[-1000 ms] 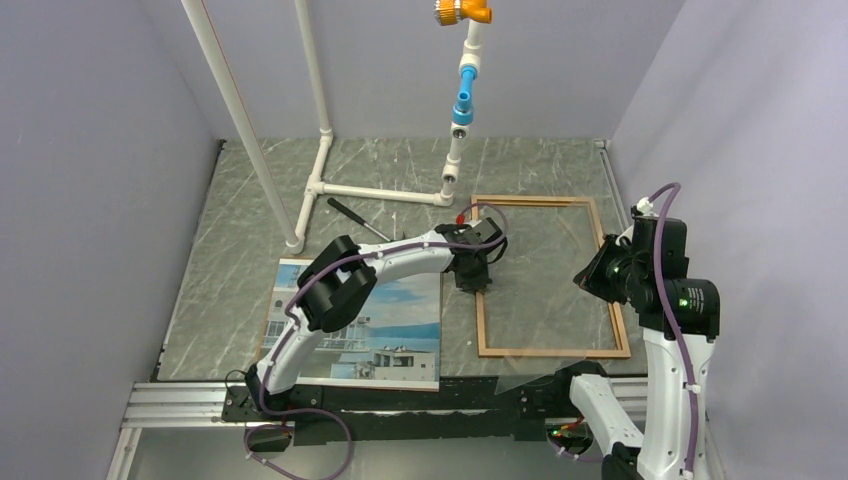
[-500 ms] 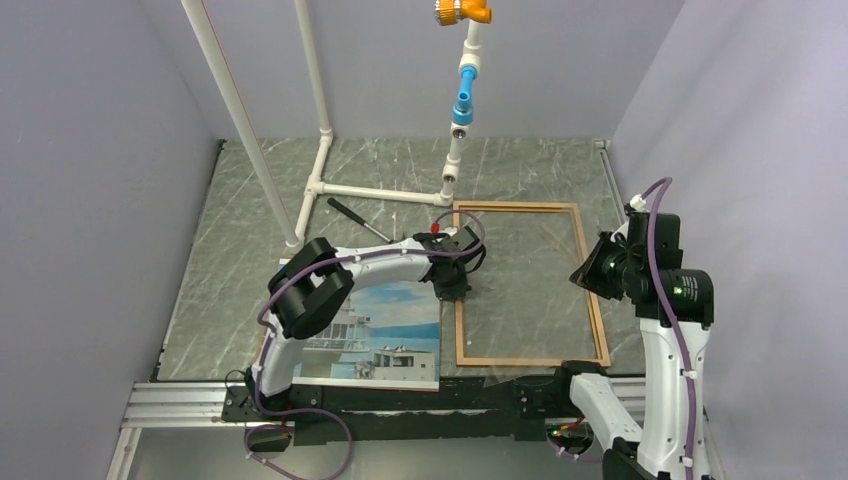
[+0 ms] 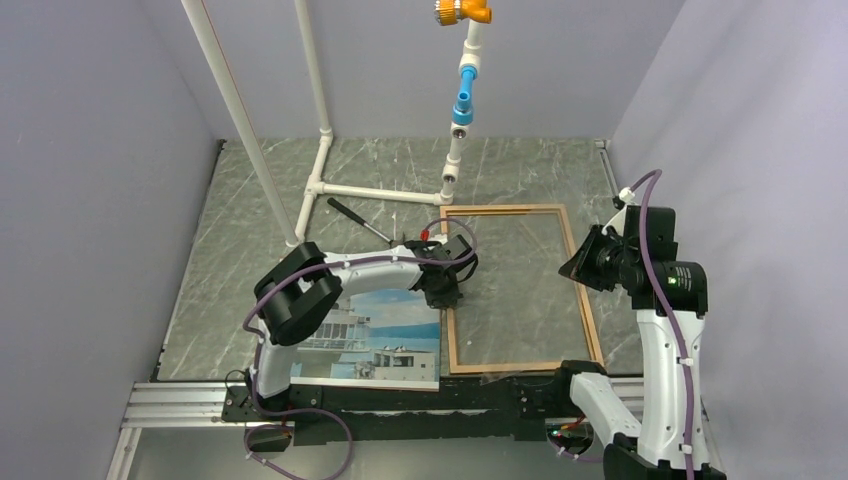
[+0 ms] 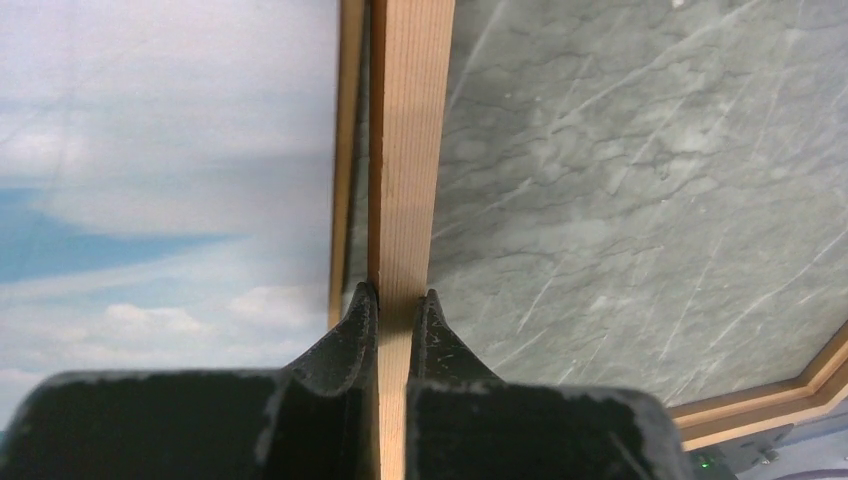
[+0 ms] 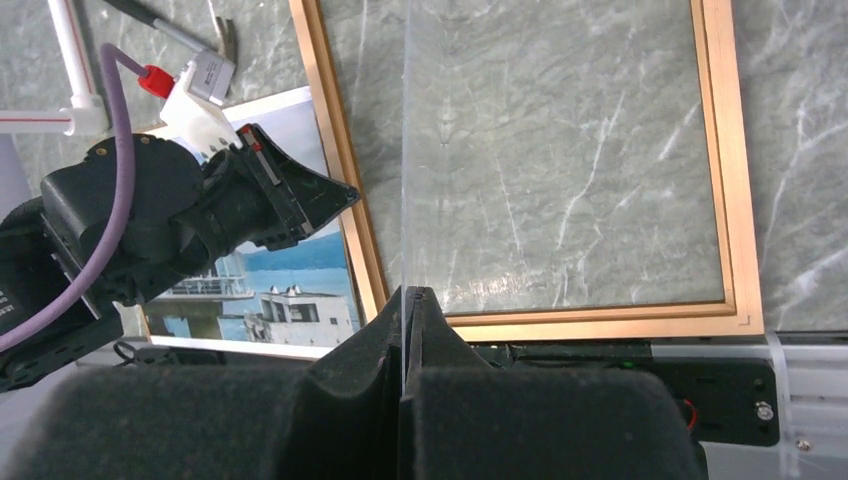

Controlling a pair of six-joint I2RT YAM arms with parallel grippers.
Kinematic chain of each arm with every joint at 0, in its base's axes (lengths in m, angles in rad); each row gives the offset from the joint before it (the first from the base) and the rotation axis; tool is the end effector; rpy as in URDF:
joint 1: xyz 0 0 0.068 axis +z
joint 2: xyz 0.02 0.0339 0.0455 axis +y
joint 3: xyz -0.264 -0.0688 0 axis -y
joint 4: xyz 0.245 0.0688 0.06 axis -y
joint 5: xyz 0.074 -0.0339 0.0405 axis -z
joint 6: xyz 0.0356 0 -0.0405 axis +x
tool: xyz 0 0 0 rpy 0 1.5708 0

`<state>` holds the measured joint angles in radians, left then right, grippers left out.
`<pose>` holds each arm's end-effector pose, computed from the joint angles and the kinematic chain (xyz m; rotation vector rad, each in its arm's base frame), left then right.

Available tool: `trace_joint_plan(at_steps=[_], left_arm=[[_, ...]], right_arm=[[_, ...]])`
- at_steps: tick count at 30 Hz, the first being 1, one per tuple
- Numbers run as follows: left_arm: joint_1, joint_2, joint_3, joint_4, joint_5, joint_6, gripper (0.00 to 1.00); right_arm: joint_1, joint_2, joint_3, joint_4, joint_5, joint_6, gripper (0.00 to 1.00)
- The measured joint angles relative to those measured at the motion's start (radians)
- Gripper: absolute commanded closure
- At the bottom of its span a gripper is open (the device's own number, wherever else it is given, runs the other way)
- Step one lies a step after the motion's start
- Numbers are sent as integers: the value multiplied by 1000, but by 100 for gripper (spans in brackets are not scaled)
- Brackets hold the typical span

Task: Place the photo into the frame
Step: Adjust the photo frame at the center of the board.

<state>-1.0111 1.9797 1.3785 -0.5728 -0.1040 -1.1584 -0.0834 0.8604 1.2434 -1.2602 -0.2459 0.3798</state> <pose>0.2172 -0.3397 0.1657 -0.2381 2.8235 -0.4348 0.1223 -0.0015 0.3774 0.4572 2.4169 0.4315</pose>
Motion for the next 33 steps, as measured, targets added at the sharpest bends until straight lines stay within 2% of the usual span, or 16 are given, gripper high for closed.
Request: trace_joint_plan(at_steps=[9, 26, 29, 31, 33], left_arm=[[7, -66, -89, 5, -26, -12, 100], [57, -61, -74, -34, 0, 117, 99], [63, -61, -74, -38, 7, 132, 92], [64, -61, -72, -41, 9, 146, 84], [65, -62, -71, -46, 8, 163, 69]], right_arm=[[0, 31, 0, 55, -88, -23, 100], [0, 130, 3, 176, -231, -40, 100], [0, 144, 3, 198, -250, -41, 100], [0, 146, 3, 209, -262, -41, 100], [0, 146, 3, 219, -270, -43, 100]])
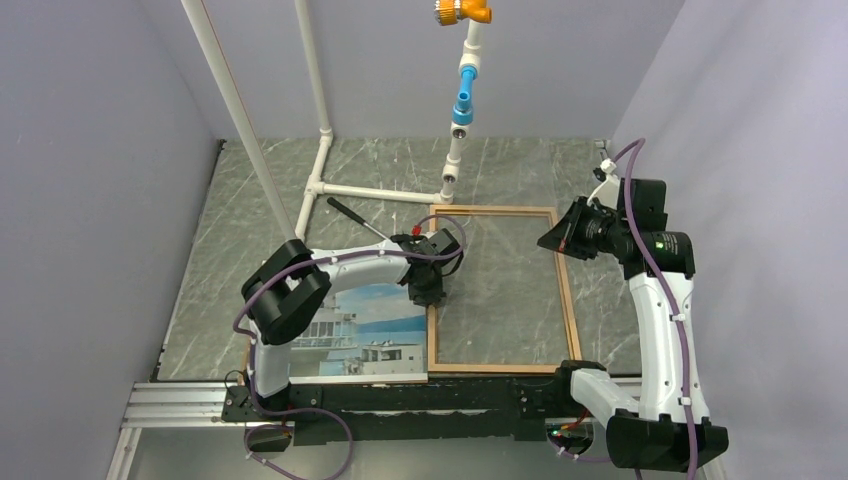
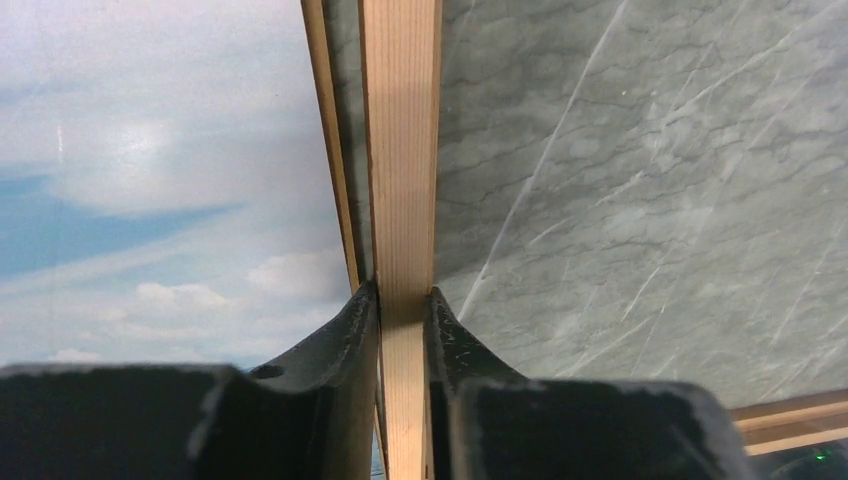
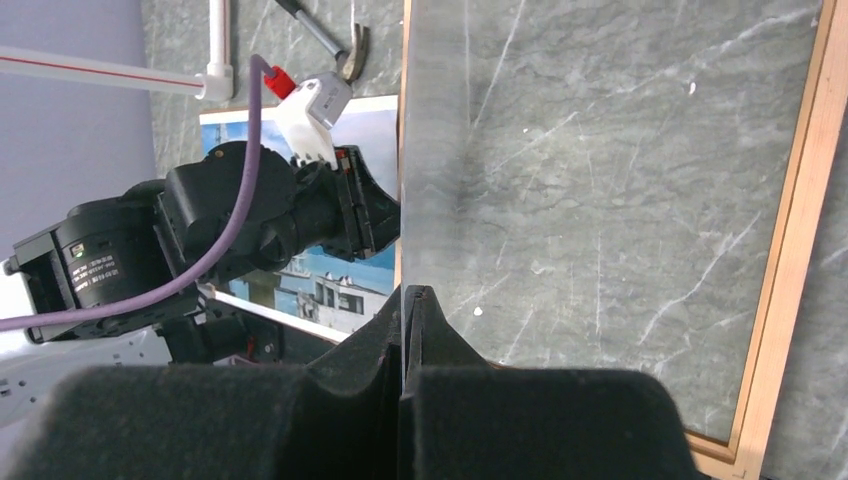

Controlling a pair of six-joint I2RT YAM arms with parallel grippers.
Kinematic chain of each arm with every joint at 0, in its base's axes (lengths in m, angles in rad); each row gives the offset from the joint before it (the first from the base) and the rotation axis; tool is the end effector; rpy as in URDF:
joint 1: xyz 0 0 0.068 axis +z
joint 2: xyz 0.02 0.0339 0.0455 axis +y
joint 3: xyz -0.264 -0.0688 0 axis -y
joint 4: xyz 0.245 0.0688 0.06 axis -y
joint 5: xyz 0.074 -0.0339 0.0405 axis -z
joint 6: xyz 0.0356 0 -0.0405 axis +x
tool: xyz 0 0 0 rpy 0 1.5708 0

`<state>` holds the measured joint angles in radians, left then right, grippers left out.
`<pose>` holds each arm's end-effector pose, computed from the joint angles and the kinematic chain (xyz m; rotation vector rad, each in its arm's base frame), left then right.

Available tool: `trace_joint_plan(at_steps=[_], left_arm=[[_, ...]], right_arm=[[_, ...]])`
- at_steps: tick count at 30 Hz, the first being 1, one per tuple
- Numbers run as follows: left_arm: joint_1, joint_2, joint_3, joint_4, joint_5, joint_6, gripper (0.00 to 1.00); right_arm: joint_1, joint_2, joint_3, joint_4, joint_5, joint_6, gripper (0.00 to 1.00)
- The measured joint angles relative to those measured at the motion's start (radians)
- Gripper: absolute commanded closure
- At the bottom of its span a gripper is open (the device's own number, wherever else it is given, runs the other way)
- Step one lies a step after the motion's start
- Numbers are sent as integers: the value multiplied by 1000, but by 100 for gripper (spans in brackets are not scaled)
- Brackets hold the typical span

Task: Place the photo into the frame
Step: Adjust the photo frame at the center of the board, then place the photo frame item in the photo frame.

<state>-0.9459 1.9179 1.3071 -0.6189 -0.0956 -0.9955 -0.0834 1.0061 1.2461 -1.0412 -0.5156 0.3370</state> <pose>0.2260 -0.3074 0.1673 -0.0942 2.8512 -0.3284 0.1763 0.0029 0.3776 0.2443 2.3446 0.7331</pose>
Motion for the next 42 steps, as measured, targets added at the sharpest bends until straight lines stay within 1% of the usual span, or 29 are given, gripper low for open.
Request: trace_joint_plan(at_steps=[2, 4, 5, 7, 11, 16, 24, 27, 30, 39, 42], left_arm=[[2, -3, 0, -5, -6, 25, 47], [3, -14, -12, 5, -11, 49, 33], [6, -28, -25, 10, -16, 65, 28], [14, -72, -62, 17, -20, 92, 25], [27, -201, -124, 41, -22, 131, 23], [37, -349, -161, 136, 25, 167, 24], [79, -499, -169, 259, 30, 225, 23], [114, -529, -182, 320, 31, 225, 24], [139, -549, -231, 393, 31, 225, 24], [139, -510, -290, 401, 20, 223, 27], [140, -510, -351, 418, 20, 215, 32]], right_arm=[[0, 0, 0, 8, -10, -5, 100], [0, 0, 0, 17, -18, -8, 100], [0, 0, 0, 22, -21, -10, 100], [0, 0, -1, 32, -32, -14, 100], [0, -12, -21, 67, -61, -15, 100], [0, -29, -31, 90, -96, -16, 100], [0, -97, -115, 175, -163, -19, 100], [0, -105, -150, 207, -183, -19, 100], [0, -106, -177, 220, -195, -16, 100], [0, -177, -259, 227, -208, -6, 100], [0, -174, -260, 232, -221, -4, 100]])
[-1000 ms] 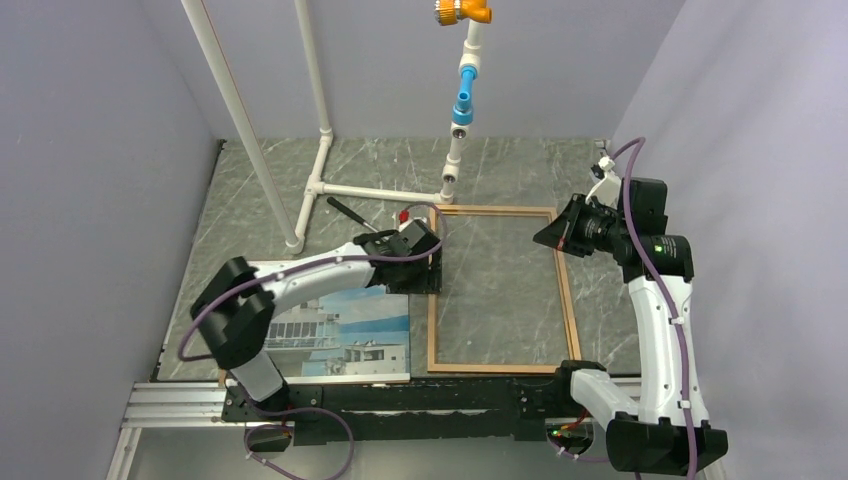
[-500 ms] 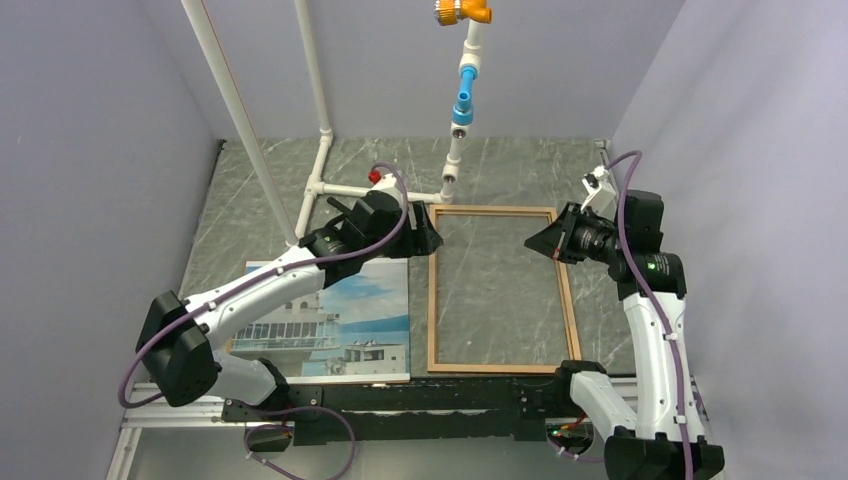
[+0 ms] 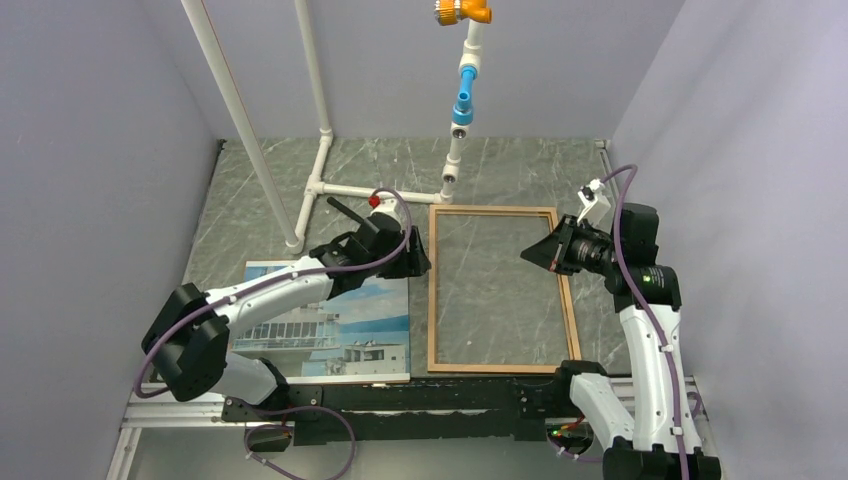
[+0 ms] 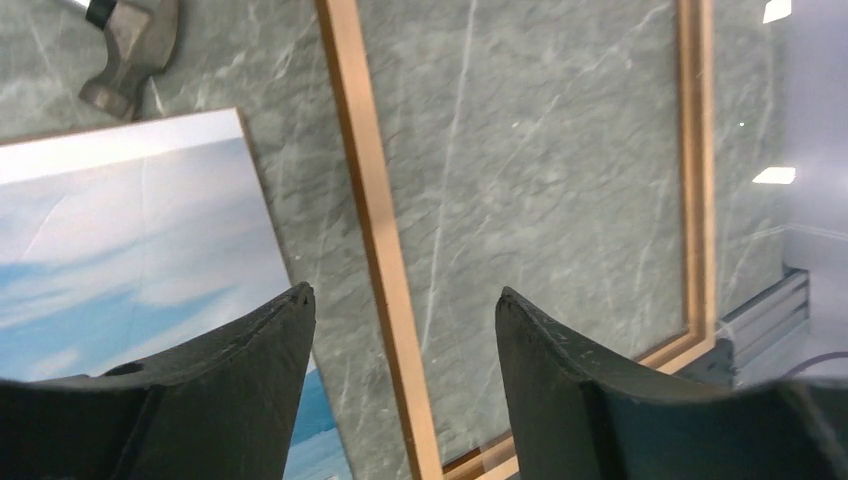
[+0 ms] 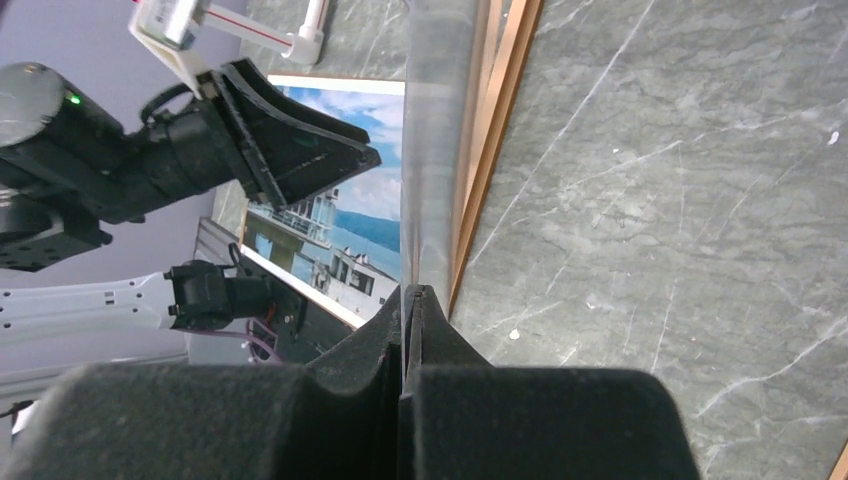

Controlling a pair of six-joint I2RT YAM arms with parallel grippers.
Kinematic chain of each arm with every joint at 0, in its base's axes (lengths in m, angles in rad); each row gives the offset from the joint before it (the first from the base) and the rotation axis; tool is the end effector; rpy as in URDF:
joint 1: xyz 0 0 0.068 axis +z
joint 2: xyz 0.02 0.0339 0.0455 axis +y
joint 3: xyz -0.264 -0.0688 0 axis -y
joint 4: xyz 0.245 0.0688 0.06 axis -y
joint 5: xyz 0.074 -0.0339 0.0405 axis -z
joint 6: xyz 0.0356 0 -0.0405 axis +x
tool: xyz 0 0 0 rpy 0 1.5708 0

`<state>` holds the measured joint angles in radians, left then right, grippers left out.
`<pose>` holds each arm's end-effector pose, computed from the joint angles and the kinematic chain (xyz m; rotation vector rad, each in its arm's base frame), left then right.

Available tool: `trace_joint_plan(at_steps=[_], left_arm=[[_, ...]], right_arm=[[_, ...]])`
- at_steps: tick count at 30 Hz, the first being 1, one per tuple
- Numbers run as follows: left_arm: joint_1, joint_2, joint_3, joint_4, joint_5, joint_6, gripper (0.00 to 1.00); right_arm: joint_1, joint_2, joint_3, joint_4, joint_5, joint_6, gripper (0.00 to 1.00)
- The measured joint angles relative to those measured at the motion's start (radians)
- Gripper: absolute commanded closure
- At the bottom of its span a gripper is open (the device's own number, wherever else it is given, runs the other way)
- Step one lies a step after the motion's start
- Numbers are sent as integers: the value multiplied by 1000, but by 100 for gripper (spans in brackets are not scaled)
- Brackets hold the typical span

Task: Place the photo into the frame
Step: Place the photo frame item in the photo frame.

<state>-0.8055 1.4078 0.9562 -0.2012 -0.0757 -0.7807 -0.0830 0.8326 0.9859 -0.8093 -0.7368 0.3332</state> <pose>0.2172 -0.2223 0.2546 -0.0148 2.3380 -0.7610 0.1563 0.0110 0.3443 0.0445 2.1870 0.9551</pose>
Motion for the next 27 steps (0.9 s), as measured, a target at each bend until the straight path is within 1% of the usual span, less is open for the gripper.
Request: trace_joint_plan(at_steps=[3, 6, 12, 16, 22, 27], left_arm=[[0, 3, -42, 10, 3, -2, 38], [0, 20, -42, 9, 3, -3, 43], [0, 102, 4, -65, -11, -25, 46], [0, 169, 24, -94, -6, -27, 50], [0, 235, 33, -105, 23, -33, 52], [0, 242, 32, -97, 46, -38, 52]], right_arm=[[0, 3, 0, 7, -5, 5, 100], [0, 4, -6, 18, -6, 15, 100], [0, 13, -57, 27, -5, 42, 100], [0, 18, -66, 25, 2, 51, 100], [0, 17, -66, 24, 27, 53, 100], [0, 16, -66, 16, 51, 52, 100]])
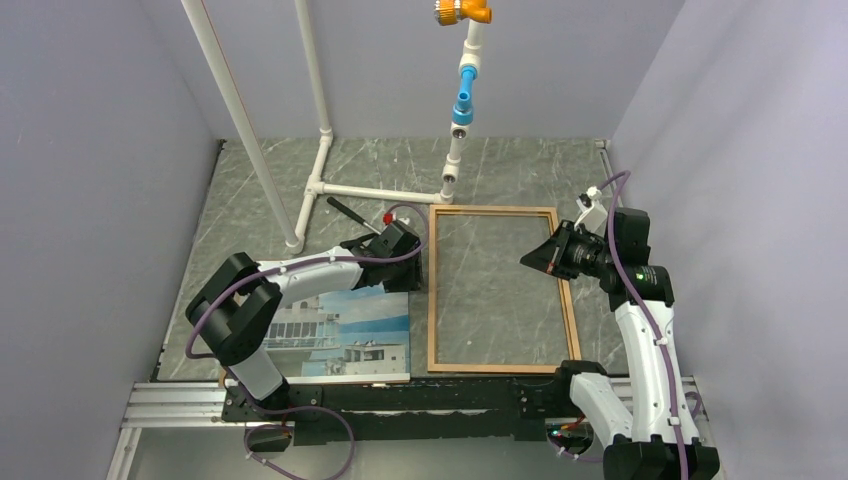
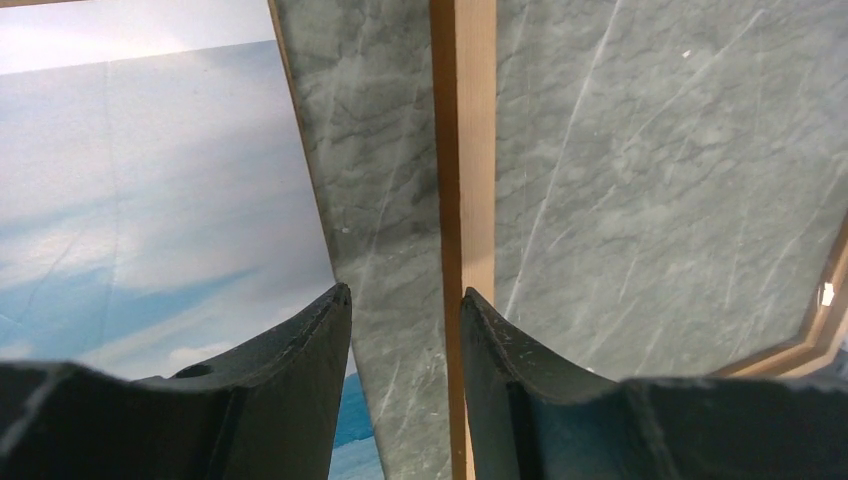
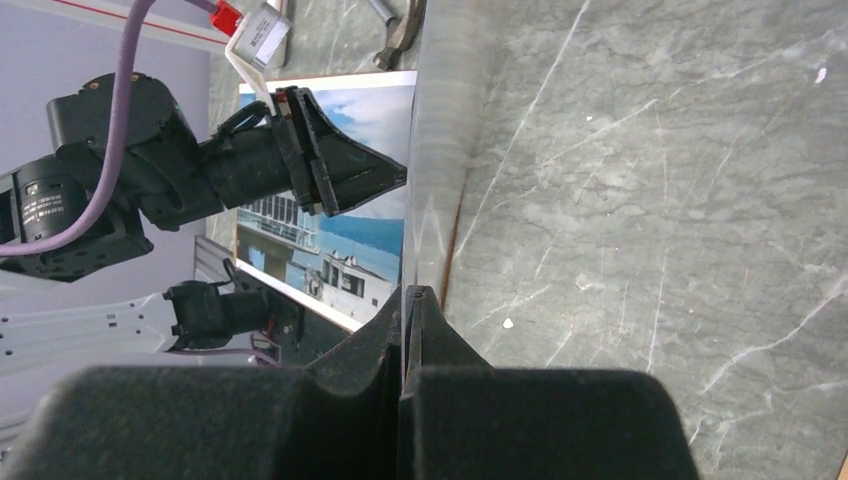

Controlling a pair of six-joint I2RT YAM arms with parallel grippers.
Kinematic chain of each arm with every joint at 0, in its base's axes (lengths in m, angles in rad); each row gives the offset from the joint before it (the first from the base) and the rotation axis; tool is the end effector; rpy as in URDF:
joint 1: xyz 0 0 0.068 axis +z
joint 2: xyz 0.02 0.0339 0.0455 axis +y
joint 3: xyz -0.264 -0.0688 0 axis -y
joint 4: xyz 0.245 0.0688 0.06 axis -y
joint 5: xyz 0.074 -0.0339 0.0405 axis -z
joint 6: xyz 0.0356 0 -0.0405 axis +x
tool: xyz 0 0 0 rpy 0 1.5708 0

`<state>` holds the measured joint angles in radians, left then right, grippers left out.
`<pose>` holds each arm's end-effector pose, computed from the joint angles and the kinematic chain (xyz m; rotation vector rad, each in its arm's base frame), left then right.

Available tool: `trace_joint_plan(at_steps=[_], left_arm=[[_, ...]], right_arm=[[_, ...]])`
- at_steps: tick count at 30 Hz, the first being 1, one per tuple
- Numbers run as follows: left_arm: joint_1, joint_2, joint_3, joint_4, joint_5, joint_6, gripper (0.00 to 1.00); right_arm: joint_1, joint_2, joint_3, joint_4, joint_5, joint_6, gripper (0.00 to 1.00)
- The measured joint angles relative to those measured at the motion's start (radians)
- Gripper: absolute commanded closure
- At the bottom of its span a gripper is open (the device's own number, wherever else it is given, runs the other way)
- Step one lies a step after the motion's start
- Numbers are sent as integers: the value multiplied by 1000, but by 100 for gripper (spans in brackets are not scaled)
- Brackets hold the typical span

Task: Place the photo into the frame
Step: Place the photo frame item in the photo frame.

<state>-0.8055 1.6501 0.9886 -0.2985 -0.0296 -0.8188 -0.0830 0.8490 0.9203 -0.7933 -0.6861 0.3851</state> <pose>0.2321 -0.2401 0.1837 -0.0299 2.6414 -0.5775 0.1632 0.0091 0.3219 0.1676 2.2594 0.9419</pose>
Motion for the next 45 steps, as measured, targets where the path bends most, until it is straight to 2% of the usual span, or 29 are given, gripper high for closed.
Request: trace_joint_plan(at_steps=[12, 26, 45], left_arm=[[-14, 39, -9, 76, 64, -26, 55], [-26, 76, -6, 71, 74, -51, 59], [-27, 86, 17, 41, 70, -59, 60]], right_arm=[[0, -1, 1, -14, 29, 0, 100], [0, 38, 84, -28, 39, -23, 100], [0, 92, 60, 64, -4, 29, 100]])
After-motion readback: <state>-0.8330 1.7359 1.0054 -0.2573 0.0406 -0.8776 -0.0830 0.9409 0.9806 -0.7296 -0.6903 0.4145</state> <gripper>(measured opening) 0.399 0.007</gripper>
